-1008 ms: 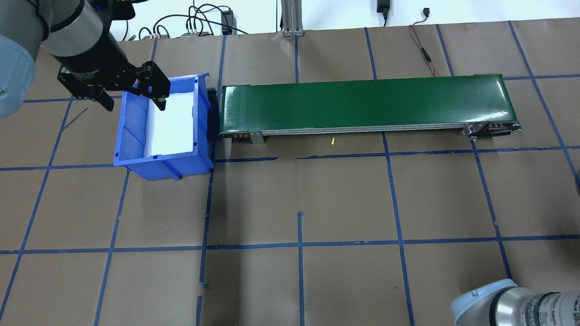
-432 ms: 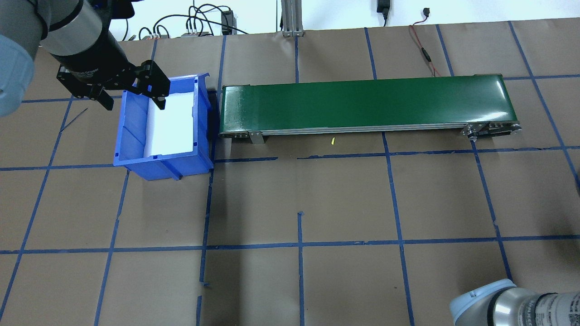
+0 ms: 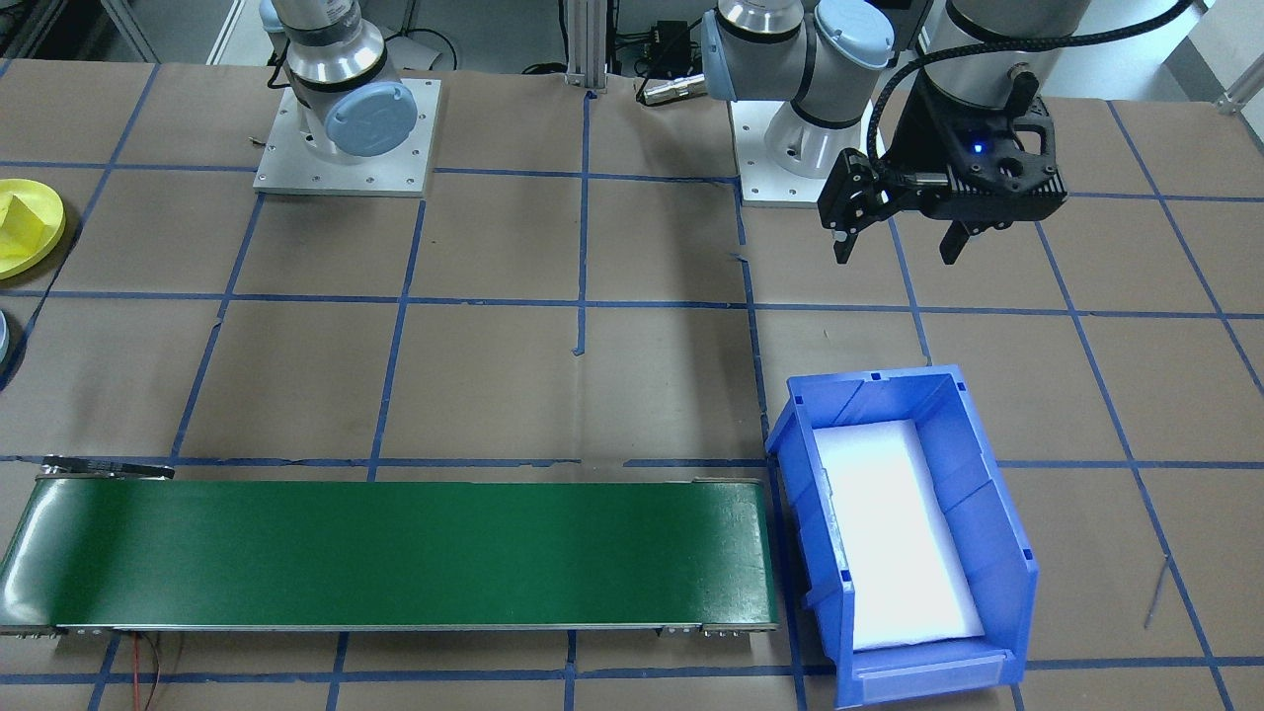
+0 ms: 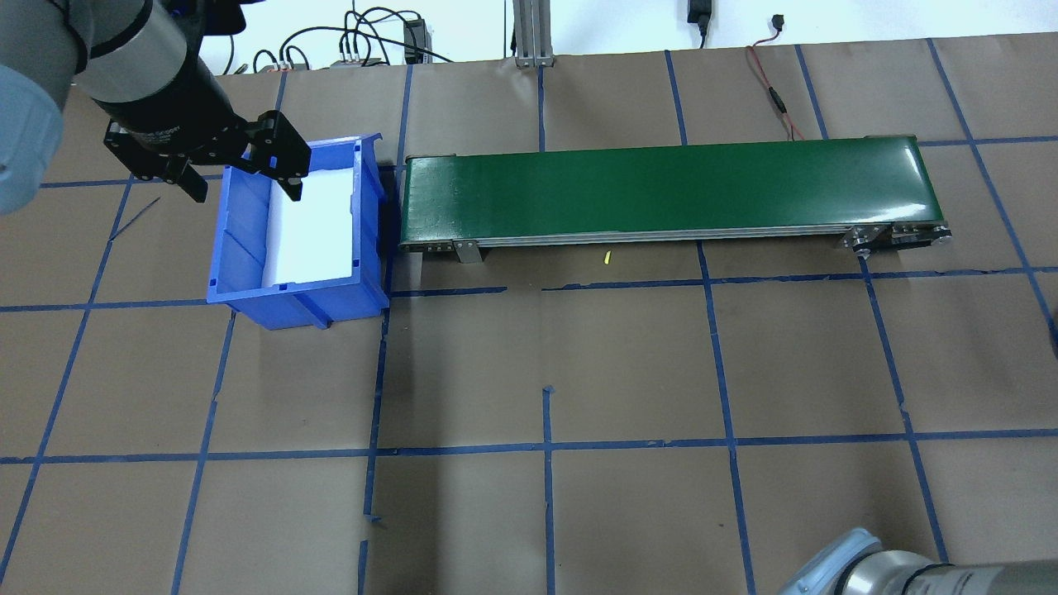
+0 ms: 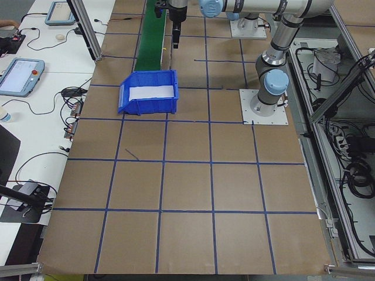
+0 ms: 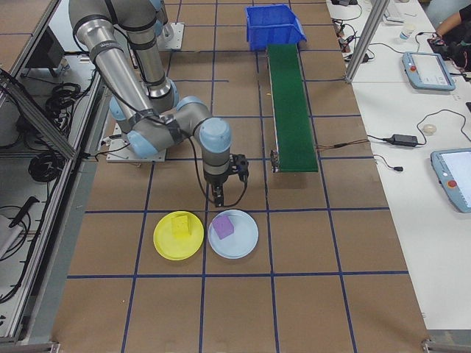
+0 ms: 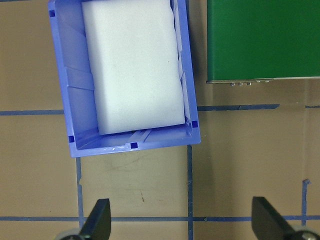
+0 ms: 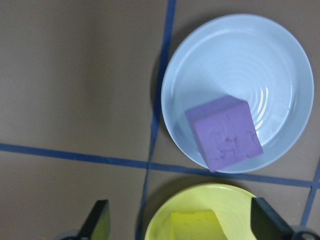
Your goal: Move block left to right into plate
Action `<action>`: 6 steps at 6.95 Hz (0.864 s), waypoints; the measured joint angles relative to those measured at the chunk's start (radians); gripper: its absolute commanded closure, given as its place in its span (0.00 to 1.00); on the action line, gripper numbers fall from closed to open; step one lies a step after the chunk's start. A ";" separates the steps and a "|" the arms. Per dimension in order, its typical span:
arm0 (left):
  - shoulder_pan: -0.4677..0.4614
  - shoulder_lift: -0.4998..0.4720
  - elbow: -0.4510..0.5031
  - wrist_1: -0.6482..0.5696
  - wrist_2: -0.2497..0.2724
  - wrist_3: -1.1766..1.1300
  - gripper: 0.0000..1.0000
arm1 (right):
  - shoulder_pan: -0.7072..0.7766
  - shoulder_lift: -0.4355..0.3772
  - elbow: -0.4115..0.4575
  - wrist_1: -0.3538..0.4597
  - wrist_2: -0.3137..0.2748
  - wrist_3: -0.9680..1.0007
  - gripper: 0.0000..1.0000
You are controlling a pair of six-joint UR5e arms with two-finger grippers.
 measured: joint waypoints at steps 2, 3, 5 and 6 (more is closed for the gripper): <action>0.000 0.000 -0.001 0.000 0.000 0.000 0.00 | 0.311 -0.064 -0.082 0.166 0.000 0.402 0.00; 0.000 0.000 -0.001 0.000 0.000 0.000 0.00 | 0.451 -0.079 -0.139 0.263 0.004 0.609 0.00; 0.000 0.000 -0.002 0.000 0.001 0.000 0.00 | 0.681 -0.106 -0.229 0.412 0.027 0.940 0.00; 0.000 0.000 -0.002 0.000 0.001 -0.001 0.00 | 0.769 -0.113 -0.245 0.434 0.048 1.051 0.00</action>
